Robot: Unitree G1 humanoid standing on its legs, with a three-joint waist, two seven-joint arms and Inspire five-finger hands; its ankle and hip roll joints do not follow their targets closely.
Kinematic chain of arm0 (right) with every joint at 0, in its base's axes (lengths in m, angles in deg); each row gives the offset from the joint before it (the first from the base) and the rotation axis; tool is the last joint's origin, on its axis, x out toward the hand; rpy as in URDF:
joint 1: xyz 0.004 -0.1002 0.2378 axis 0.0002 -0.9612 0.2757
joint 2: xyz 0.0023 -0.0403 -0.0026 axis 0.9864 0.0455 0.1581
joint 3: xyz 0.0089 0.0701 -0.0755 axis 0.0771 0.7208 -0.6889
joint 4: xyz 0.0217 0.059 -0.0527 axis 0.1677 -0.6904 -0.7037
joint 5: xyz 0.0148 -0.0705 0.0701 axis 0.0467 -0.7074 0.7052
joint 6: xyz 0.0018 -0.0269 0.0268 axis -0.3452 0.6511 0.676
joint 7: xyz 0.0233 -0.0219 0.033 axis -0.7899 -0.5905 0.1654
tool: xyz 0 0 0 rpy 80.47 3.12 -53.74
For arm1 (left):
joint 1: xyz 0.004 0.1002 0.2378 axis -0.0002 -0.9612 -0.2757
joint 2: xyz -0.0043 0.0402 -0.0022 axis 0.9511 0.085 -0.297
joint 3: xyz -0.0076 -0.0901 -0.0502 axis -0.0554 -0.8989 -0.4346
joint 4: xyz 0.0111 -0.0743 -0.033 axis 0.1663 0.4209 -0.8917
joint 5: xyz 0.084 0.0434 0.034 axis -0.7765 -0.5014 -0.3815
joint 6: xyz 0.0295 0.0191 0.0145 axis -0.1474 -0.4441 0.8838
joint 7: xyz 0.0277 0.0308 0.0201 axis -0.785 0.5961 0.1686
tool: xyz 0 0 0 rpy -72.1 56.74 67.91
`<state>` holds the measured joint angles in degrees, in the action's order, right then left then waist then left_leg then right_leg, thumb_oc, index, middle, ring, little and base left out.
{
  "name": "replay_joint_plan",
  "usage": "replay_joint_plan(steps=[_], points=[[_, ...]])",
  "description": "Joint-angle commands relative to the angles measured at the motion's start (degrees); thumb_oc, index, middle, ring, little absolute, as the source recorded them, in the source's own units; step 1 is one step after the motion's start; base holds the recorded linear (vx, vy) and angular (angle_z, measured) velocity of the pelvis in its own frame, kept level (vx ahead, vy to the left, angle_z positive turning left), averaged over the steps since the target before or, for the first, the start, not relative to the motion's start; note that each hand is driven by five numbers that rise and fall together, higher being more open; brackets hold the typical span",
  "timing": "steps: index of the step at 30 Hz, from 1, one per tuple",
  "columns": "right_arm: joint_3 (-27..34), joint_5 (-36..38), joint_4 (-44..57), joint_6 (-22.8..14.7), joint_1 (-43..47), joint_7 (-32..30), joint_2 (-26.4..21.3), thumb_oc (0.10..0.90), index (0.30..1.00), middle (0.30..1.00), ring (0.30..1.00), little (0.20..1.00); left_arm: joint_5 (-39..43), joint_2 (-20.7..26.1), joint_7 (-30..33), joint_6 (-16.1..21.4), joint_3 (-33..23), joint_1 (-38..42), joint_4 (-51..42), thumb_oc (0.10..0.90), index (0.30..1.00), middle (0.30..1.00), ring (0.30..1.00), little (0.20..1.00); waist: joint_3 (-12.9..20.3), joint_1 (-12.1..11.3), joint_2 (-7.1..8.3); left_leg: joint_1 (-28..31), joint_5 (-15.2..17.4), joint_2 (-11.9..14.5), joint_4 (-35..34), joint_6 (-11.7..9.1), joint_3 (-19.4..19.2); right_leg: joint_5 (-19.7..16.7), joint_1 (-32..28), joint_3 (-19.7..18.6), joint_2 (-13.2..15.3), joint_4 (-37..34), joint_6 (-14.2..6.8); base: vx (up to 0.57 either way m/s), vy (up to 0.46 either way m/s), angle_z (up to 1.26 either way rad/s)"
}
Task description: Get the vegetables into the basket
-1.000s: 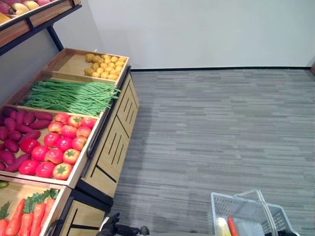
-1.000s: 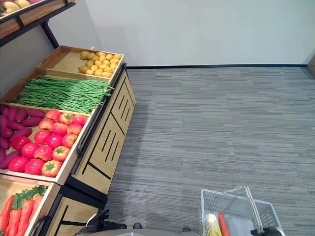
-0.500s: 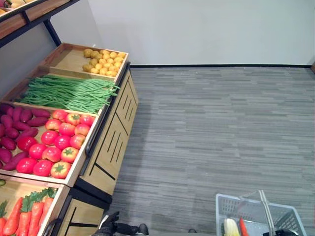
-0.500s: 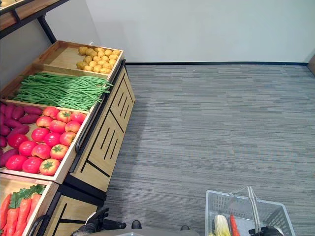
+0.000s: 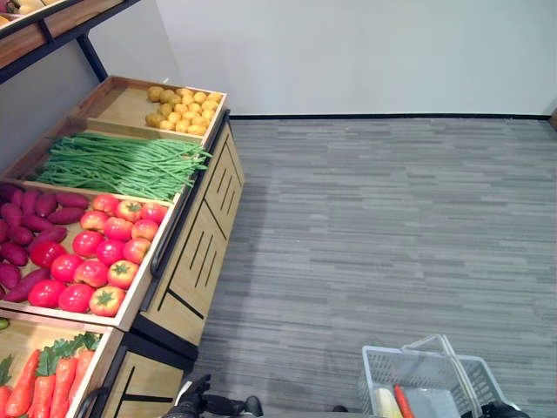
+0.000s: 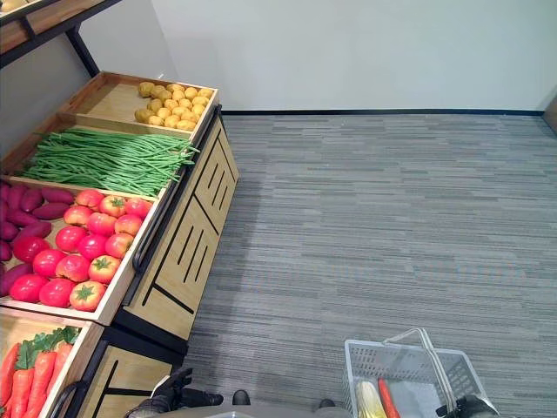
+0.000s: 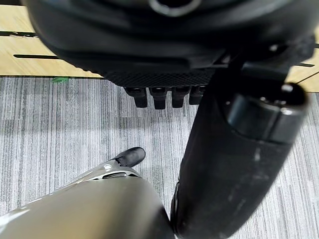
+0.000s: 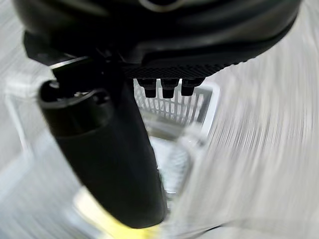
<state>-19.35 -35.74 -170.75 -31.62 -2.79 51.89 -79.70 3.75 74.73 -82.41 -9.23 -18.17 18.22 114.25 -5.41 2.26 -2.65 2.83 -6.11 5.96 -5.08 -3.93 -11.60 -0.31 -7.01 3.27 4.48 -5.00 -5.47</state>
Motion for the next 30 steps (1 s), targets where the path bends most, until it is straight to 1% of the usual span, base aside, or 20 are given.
replay_joint_plan(steps=[1,2,4,5,10,11,12,13,14,15,16,17,18,21,22,23,24,25,26,30], points=[[-4.9,-19.8,-1.4,2.1,2.2,0.1,-6.8,0.9,1.0,1.0,1.0,1.0,-4.6,2.4,-0.7,-1.8,1.1,-1.3,4.9,0.9,1.0,1.0,1.0,1.0,0.6,-1.4,4.03,2.9,4.4,1.7,0.1,-1.7,1.5,-3.5,3.0,2.2,2.3,0.0,-2.0,0.0,0.0,0.0],[-6.2,-22.6,-0.3,1.9,1.8,0.5,-7.1,0.9,1.0,1.0,1.0,1.0,-4.5,2.3,-0.7,-1.8,0.9,-1.4,4.9,0.9,1.0,1.0,1.0,1.0,0.6,-1.3,4.01,2.8,4.3,1.7,0.1,-1.8,1.5,-3.6,3.2,2.1,2.4,0.0,-2.0,0.0,0.0,0.0],[-11.1,-30.2,3.7,0.1,0.9,1.6,-8.8,0.9,1.0,1.0,1.0,1.0,-4.0,2.3,-1.0,-1.7,0.5,-1.4,4.8,0.9,1.0,1.0,1.0,1.0,0.5,-1.0,4.06,2.6,4.3,1.7,0.1,-1.9,1.4,-3.6,3.5,1.9,2.3,0.0,-2.0,-0.02,0.004,-0.01],[-12.8,-32.0,5.6,-0.8,0.8,2.0,-9.8,0.9,1.0,1.0,1.0,1.0,-4.0,2.4,-1.1,-1.7,0.5,-1.5,4.9,0.9,1.0,1.0,1.0,1.0,0.6,-0.9,4.15,2.5,4.4,1.7,0.1,-1.9,1.3,-3.6,3.6,1.9,2.3,0.0,-2.0,0.0,0.0,0.0],[-13.0,-31.9,7.2,-1.2,0.9,2.0,-11.2,0.9,1.0,1.0,1.0,1.0,-3.7,2.4,-1.0,-1.6,0.5,-1.5,5.1,0.9,1.0,1.0,1.0,1.0,0.6,-0.8,4.3,2.4,4.3,1.7,0.1,-1.9,1.5,-3.6,3.7,1.9,2.4,0.0,-2.0,0.0,0.0,0.0],[-12.2,-30.6,7.1,-1.1,1.1,1.8,-11.1,0.9,1.0,1.0,1.0,1.0,-3.6,2.3,-1.0,-1.6,0.5,-1.5,5.2,0.9,1.0,1.0,1.0,1.0,0.6,-0.9,4.32,2.3,4.3,1.8,0.1,-1.9,1.5,-3.6,3.7,1.9,2.4,0.0,-2.0,0.0,0.0,0.0],[-9.7,-27.1,6.2,-0.3,1.3,1.0,-10.8,0.9,1.0,1.0,1.0,1.0,-3.3,2.2,-0.7,-1.6,0.5,-1.6,5.3,0.9,1.0,1.0,1.0,1.0,0.6,-0.8,4.37,2.3,4.2,1.7,0.1,-1.9,1.5,-3.7,3.7,2.0,2.4,0.0,-2.0,0.0,0.0,0.0],[-9.6,-27.0,6.2,-0.3,1.3,0.9,-10.8,0.9,1.0,1.0,1.0,1.0,-3.3,2.3,-0.7,-1.6,0.5,-1.6,5.3,0.9,1.0,1.0,1.0,1.0,0.6,-0.9,4.38,2.3,4.2,1.7,0.1,-1.8,1.5,-3.7,3.7,2.0,2.4,0.0,-2.0,0.0,0.0,0.0],[-5.4,-20.3,4.6,0.7,1.6,-0.3,-9.8,0.9,1.0,1.0,1.0,1.0,-3.2,2.2,-0.5,-1.8,0.6,-1.5,5.6,0.9,1.0,1.0,1.0,1.0,0.7,-0.8,4.48,2.4,4.2,1.7,0.1,-1.7,1.4,-3.8,3.7,2.0,2.4,0.0,-2.0,0.0,0.0,0.0],[-3.8,-17.7,4.0,1.1,1.7,-0.7,-9.4,0.9,1.0,1.0,1.0,1.0,-3.2,2.2,-0.4,-1.8,0.5,-1.5,5.8,0.9,1.0,1.0,1.0,1.0,0.7,-0.8,4.51,2.4,4.1,1.7,0.1,-1.7,1.4,-3.9,3.7,2.1,2.4,0.0,-2.0,0.0,0.0,0.0],[-0.6,-12.4,2.3,1.6,1.7,-1.5,-8.6,0.9,1.0,1.0,1.0,1.0,-3.3,2.1,-0.2,-1.8,0.5,-1.3,6.1,0.9,1.0,1.0,1.0,1.0,0.8,-0.8,4.51,2.4,4.1,1.6,0.1,-1.7,1.5,-3.9,3.6,2.1,2.4,0.0,-2.0,0.0,0.0,0.0],[-0.6,-12.4,2.2,1.6,1.7,-1.5,-8.5,0.9,1.0,1.0,1.0,1.0,-3.3,2.1,-0.2,-1.8,0.5,-1.3,6.1,0.9,1.0,1.0,1.0,1.0,0.7,-0.8,4.53,2.4,4.1,1.6,0.1,-1.7,1.5,-3.9,3.6,2.1,2.4,0.0,-2.0,0.0,0.0,0.0],[0.4,-10.6,1.5,1.7,1.7,-1.8,-7.9,0.9,1.0,1.0,1.0,1.0,-3.4,2.1,-0.2,-1.9,0.6,-1.3,6.3,0.9,1.0,1.0,1.0,1.0,0.8,-0.8,4.54,2.4,4.1,1.6,0.1,-1.7,1.6,-3.9,3.6,2.1,2.4,0.0,-2.0,0.0,0.0,0.0],[4.8,-3.2,-1.1,2.1,1.8,-2.8,-6.2,0.9,1.0,1.0,1.0,1.0,-3.1,2.1,0.0,-1.7,0.5,-1.3,6.4,0.9,1.0,1.0,1.0,1.0,0.8,-1.0,4.51,2.5,4.2,1.5,0.1,-1.6,1.7,-3.8,3.3,2.5,2.5,0.0,-2.0,0.0,0.0,0.0],[8.7,3.2,-2.5,2.1,2.0,-3.7,-5.7,0.9,1.0,1.0,1.0,1.0,-2.7,2.0,0.1,-1.4,0.4,-1.3,6.3,0.9,1.0,1.0,1.0,1.0,1.0,-1.0,4.45,2.5,4.2,1.5,0.1,-1.5,1.8,-3.8,3.3,2.7,2.5,0.0,-2.0,0.0,0.0,0.0],[10.4,5.9,-3.2,2.1,1.9,-4.0,-5.5,0.9,1.0,1.0,1.0,1.0,-2.5,1.9,0.1,-1.4,0.4,-1.2,6.3,0.9,1.0,1.0,1.0,1.0,0.9,-1.1,4.41,2.5,4.2,1.5,0.1,-1.5,1.9,-3.7,3.2,2.7,2.5,0.0,-2.0,0.0,0.0,0.0],[13.8,11.7,-4.2,2.0,1.9,-5.0,-5.1,0.9,1.0,1.0,1.0,1.0,-2.1,1.8,0.1,-1.3,0.4,-1.3,6.0,0.9,1.0,1.0,1.0,1.0,1.1,-1.1,4.24,2.6,4.3,1.5,0.1,-1.5,1.9,-3.6,3.1,2.7,2.5,0.0,-2.0,0.02,0.003,0.03],[13.9,11.7,-4.2,2.0,1.9,-5.0,-5.1,0.9,1.0,1.0,1.0,1.0,-2.1,1.8,0.1,-1.3,0.4,-1.3,6.0,0.9,1.0,1.0,1.0,1.0,1.0,-1.1,4.24,2.6,4.3,1.5,0.1,-1.5,1.9,-3.6,3.0,2.7,2.5,0.0,-2.0,0.02,0.005,0.04],[15.5,14.1,-4.6,2.0,1.7,-5.6,-4.9,0.9,1.0,1.0,1.0,1.0,-1.8,1.8,0.2,-1.2,0.3,-1.4,5.8,0.9,1.0,1.0,1.0,1.0,1.1,-1.2,4.14,2.7,4.3,1.5,0.1,-1.4,1.9,-3.6,3.0,2.8,2.5,0.0,-2.0,0.0,0.0,0.0],[16.4,17.8,-4.0,1.3,1.3,-5.1,-3.2,0.9,1.0,1.0,1.0,1.0,-1.1,1.7,0.3,-0.8,0.3,-1.6,4.8,0.9,1.0,1.0,1.0,1.0,1.1,-1.3,3.99,2.8,4.5,1.5,0.1,-1.4,1.9,-3.5,2.8,3.0,2.5,0.0,-2.0,0.0,0.0,0.0]])
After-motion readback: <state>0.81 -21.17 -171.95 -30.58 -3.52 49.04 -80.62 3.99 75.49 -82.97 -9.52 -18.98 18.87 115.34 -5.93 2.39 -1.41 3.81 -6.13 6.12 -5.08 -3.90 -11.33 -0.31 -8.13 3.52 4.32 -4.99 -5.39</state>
